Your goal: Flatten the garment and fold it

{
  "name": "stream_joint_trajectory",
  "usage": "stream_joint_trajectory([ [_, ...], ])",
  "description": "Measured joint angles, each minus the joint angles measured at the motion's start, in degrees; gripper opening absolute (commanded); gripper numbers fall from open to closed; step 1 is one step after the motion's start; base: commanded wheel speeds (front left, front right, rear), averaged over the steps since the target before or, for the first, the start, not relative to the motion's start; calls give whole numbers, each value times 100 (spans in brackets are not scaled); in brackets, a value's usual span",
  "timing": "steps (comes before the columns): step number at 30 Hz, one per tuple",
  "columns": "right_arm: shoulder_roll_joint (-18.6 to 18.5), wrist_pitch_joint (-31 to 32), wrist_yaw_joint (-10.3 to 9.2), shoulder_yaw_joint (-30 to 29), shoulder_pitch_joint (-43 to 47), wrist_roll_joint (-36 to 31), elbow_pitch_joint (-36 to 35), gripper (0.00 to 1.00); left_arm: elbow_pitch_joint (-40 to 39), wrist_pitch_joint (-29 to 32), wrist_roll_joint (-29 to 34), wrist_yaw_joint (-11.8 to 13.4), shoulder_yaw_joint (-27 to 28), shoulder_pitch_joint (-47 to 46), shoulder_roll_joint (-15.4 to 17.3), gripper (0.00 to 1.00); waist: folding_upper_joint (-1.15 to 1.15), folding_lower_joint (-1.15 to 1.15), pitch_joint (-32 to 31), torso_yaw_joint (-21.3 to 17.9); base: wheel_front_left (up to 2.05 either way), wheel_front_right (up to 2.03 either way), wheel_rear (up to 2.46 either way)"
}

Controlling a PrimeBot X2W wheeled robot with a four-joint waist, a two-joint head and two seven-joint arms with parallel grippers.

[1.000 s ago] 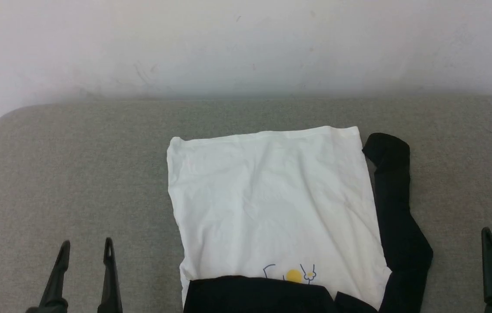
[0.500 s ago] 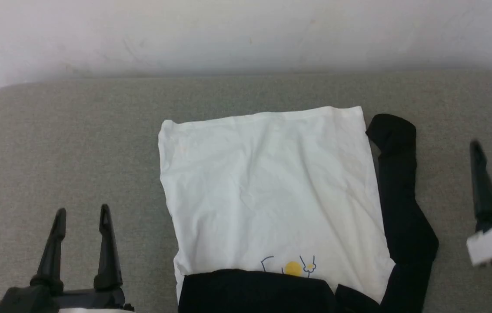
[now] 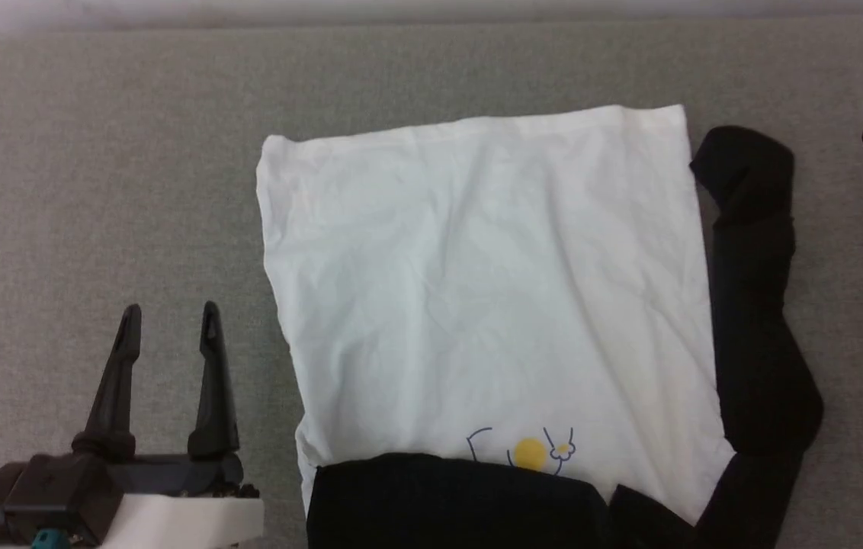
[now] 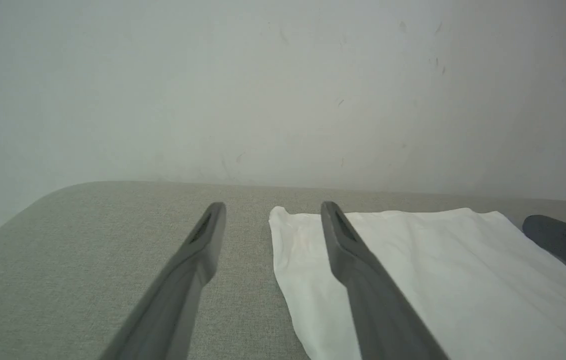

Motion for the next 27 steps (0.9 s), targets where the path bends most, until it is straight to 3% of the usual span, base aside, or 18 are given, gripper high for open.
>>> stream_joint_trajectory([
  [9, 113, 731, 1, -300, -547, -396, 853, 100, 104, -5, 23, -133, -155, -477, -100, 100, 0, 0, 677, 219, 0, 0, 0],
  [17, 421, 837, 1, -538, -665, -590, 1193, 100, 207, -5, 47, -192, -250, -588, -156, 100, 0, -1, 960, 490, 0, 0, 0],
  [18, 450, 836, 1, -556, -666, -597, 1211, 73, 213, -5, 47, -192, -254, -602, -165, 100, 0, -1, 982, 515, 0, 0, 0],
  [19, 459, 836, 1, -578, -682, -613, 1215, 39, 222, -5, 47, -192, -257, -619, -168, 100, 0, -2, 998, 536, 0, 0, 0],
  [20, 463, 836, 1, -604, -703, -647, 1221, 13, 226, -5, 47, -192, -257, -637, -169, 100, 0, -2, 1009, 553, 0, 0, 0],
  [21, 477, 829, 1, -641, -731, -680, 1235, 0, 235, -5, 47, -193, -256, -651, -169, 100, 0, -2, 1013, 564, 0, 0, 0],
  [27, 630, 510, 0, -836, -768, -787, 1328, 0, 320, 7, 45, -192, -254, -655, -167, 100, 0, -2, 851, 547, 0, 0, 0],
])
